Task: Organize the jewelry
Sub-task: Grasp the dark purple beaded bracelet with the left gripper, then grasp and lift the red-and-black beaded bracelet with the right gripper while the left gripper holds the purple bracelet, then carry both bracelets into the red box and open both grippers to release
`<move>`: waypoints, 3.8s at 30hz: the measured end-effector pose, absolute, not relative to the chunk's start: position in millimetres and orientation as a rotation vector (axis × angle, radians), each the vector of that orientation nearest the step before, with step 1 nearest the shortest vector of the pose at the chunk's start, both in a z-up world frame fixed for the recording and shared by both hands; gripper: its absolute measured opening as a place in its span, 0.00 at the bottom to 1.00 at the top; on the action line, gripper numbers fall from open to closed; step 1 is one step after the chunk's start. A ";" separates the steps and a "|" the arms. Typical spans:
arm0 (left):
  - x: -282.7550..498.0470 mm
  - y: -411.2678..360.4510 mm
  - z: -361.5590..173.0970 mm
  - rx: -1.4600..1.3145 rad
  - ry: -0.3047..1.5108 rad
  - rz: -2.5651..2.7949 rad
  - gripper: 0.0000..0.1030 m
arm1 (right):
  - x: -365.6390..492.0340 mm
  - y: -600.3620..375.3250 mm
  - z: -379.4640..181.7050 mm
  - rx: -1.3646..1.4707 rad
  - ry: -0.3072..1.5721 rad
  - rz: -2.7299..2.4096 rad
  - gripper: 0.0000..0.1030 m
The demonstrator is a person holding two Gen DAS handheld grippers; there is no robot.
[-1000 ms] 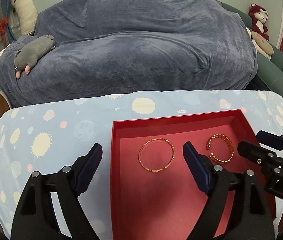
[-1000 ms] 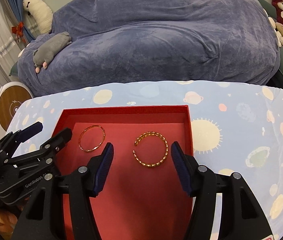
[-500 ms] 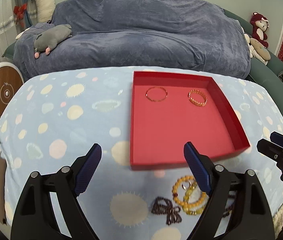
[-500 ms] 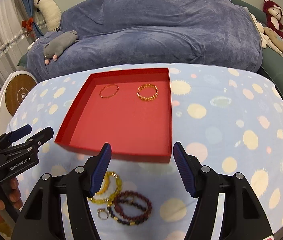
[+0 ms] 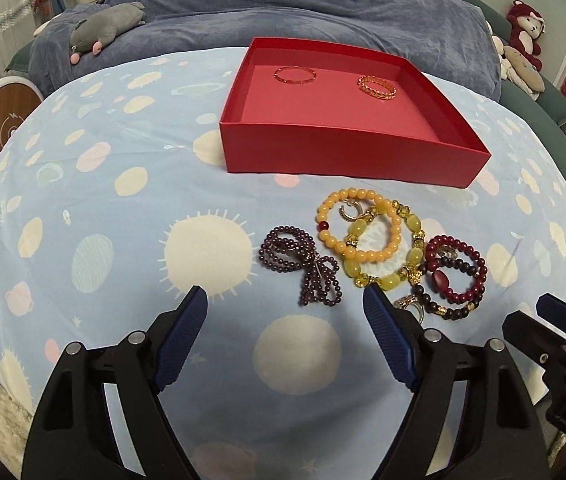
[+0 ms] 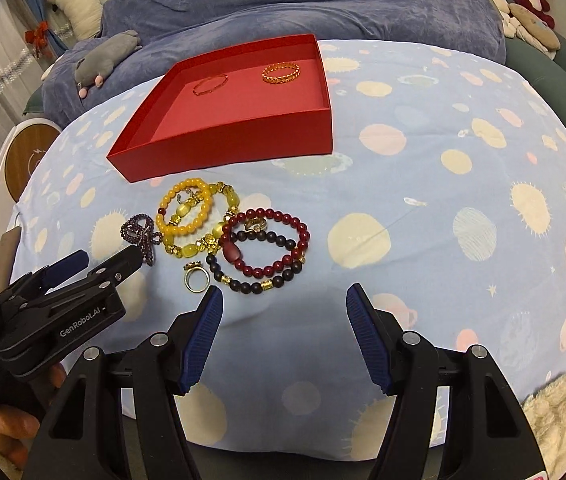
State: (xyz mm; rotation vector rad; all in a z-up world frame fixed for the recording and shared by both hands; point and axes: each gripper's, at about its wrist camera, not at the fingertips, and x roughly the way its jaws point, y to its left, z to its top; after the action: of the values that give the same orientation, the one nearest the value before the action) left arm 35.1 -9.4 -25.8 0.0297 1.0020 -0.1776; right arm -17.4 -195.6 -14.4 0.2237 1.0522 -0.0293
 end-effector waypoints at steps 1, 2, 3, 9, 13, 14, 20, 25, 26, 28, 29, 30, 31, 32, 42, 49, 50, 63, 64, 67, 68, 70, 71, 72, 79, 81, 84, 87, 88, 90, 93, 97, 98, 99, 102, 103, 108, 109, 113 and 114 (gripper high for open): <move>36.2 -10.8 -28.3 0.028 1.005 -0.183 0.67 | -18.6 -195.7 -16.4 0.221 1.053 -0.034 0.60; 37.7 -11.5 -30.4 0.025 1.010 -0.184 0.64 | -19.0 -196.6 -17.7 0.219 1.054 -0.040 0.60; 38.5 -11.2 -32.5 0.016 1.015 -0.185 0.63 | -19.4 -197.7 -18.8 0.223 1.054 -0.043 0.60; 40.2 -6.8 -40.0 -0.004 1.028 -0.191 0.48 | -19.6 -199.7 -23.4 0.235 1.063 -0.047 0.60; 41.7 -8.2 -40.0 -0.023 1.022 -0.215 0.35 | -19.4 -197.8 -25.3 0.235 1.068 -0.041 0.60; 42.7 -9.1 -40.2 -0.027 1.022 -0.224 0.32 | -19.5 -197.1 -25.7 0.232 1.069 -0.040 0.60; 41.9 -14.9 -40.6 -0.030 1.021 -0.268 0.09 | -20.1 -195.7 -27.4 0.230 1.075 -0.037 0.60; 38.2 -8.6 -29.1 -0.054 0.999 -0.272 0.06 | -20.4 -195.9 -26.6 0.230 1.071 -0.038 0.60; 37.2 -6.6 -26.1 -0.057 0.993 -0.271 0.06 | -19.9 -196.4 -26.7 0.230 1.071 -0.037 0.60; 35.9 -2.2 -21.1 -0.061 0.984 -0.266 0.06 | -18.8 -198.0 -26.2 0.234 1.068 -0.041 0.60; 35.4 0.6 -19.1 -0.066 0.980 -0.264 0.06 | -17.4 -199.3 -25.7 0.237 1.068 -0.043 0.60; 34.6 2.6 -17.6 -0.069 0.977 -0.259 0.06 | -16.3 -200.2 -25.4 0.241 1.066 -0.045 0.60; 34.3 4.9 -16.9 -0.069 0.975 -0.254 0.06 | -14.7 -201.1 -25.2 0.244 1.062 -0.047 0.60; 33.9 6.8 -16.8 -0.068 0.974 -0.249 0.06 | -12.7 -201.6 -25.0 0.244 1.059 -0.050 0.60; 34.7 14.3 -24.6 -0.083 1.001 -0.239 0.06 | 12.3 -204.1 -30.4 0.235 1.043 -0.069 0.53; 36.5 12.7 -31.6 -0.081 1.019 -0.245 0.07 | 28.5 -208.1 -40.0 0.271 1.067 -0.060 0.32; 36.1 12.6 -32.4 -0.081 1.021 -0.247 0.07 | 29.3 -207.9 -41.9 0.278 1.074 -0.055 0.29; 34.9 10.8 -32.2 -0.088 1.020 -0.254 0.07 | 24.4 -207.3 -40.6 0.310 1.065 -0.029 0.07; 34.7 10.7 -31.0 -0.090 1.018 -0.254 0.07 | 23.4 -207.4 -38.2 0.311 1.058 -0.029 0.01; 33.6 9.6 -26.6 -0.092 1.008 -0.258 0.07 | 20.8 -209.2 -29.7 0.317 1.036 -0.023 0.01; 33.2 9.3 -24.9 -0.093 1.005 -0.260 0.07 | 20.2 -209.0 -27.0 0.316 1.029 -0.021 0.01; 32.5 8.1 -21.5 -0.092 0.998 -0.263 0.07 | 19.8 -209.3 -23.0 0.304 1.020 -0.023 0.01; 32.0 7.5 -20.4 -0.092 0.996 -0.264 0.07 | 20.0 -209.6 -22.5 0.299 1.020 -0.025 0.01; 31.4 7.9 -19.9 -0.092 0.995 -0.265 0.07 | 21.1 -210.1 -24.0 0.296 1.030 -0.026 0.01; 31.1 6.8 -20.0 -0.093 1.000 -0.266 0.07 | 26.6 -214.8 -39.8 0.311 1.069 -0.048 0.11; 31.1 5.8 -21.2 -0.092 1.005 -0.268 0.07 | 29.4 -215.0 -41.5 0.318 1.067 -0.046 0.11; 31.2 4.7 -23.7 -0.092 1.012 -0.269 0.07 | 35.6 -214.5 -45.0 0.320 1.076 -0.050 0.11; 31.9 4.3 -27.0 -0.092 1.019 -0.269 0.07 | 39.6 -214.1 -47.8 0.319 1.076 -0.052 0.11; 32.1 4.6 -28.0 -0.091 1.021 -0.270 0.07 | 40.1 -214.6 -49.5 0.325 1.079 -0.052 0.11; 32.4 5.0 -29.3 -0.092 1.024 -0.270 0.07 | 39.5 -214.1 -50.7 0.325 1.073 -0.053 0.11; 32.8 4.8 -30.4 -0.091 1.026 -0.270 0.07 | 40.7 -208.5 -50.1 0.276 1.072 -0.052 0.10; 32.9 4.9 -27.6 -0.090 1.023 -0.273 0.07 | 38.9 -209.0 -44.3 0.288 1.061 -0.043 0.09; 32.5 5.2 -25.7 -0.092 1.019 -0.274 0.07 | 37.6 -208.9 -40.1 0.291 1.051 -0.040 0.09; 32.3 5.6 -23.6 -0.093 1.015 -0.276 0.07 | 36.4 -208.9 -34.8 0.293 1.039 -0.036 0.09; 31.9 6.2 -16.0 -0.103 1.003 -0.283 0.07 | 33.0 -210.3 -13.9 0.308 0.993 -0.021 0.09; 31.4 6.3 -12.6 -0.106 0.997 -0.286 0.07 | 31.9 -210.6 -6.3 0.313 0.977 -0.015 0.09; 29.0 4.6 7.6 -0.114 0.964 -0.306 0.06 | 26.2 -211.2 28.5 0.323 0.911 0.018 0.09; 28.9 4.9 12.1 -0.116 0.956 -0.307 0.06 | 25.4 -211.4 34.4 0.325 0.899 0.021 0.09; 33.0 6.4 32.3 -0.125 0.923 -0.321 0.05 | 23.7 -214.9 53.4 0.332 0.863 0.032 0.09; 35.3 6.7 37.8 -0.127 0.914 -0.326 0.05 | 24.2 -216.5 57.2 0.337 0.856 0.037 0.09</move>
State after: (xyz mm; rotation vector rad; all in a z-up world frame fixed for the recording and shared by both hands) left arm 35.3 6.7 37.8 -0.1266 0.9139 -0.3262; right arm 24.2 -216.5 57.2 0.3374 0.8557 0.0366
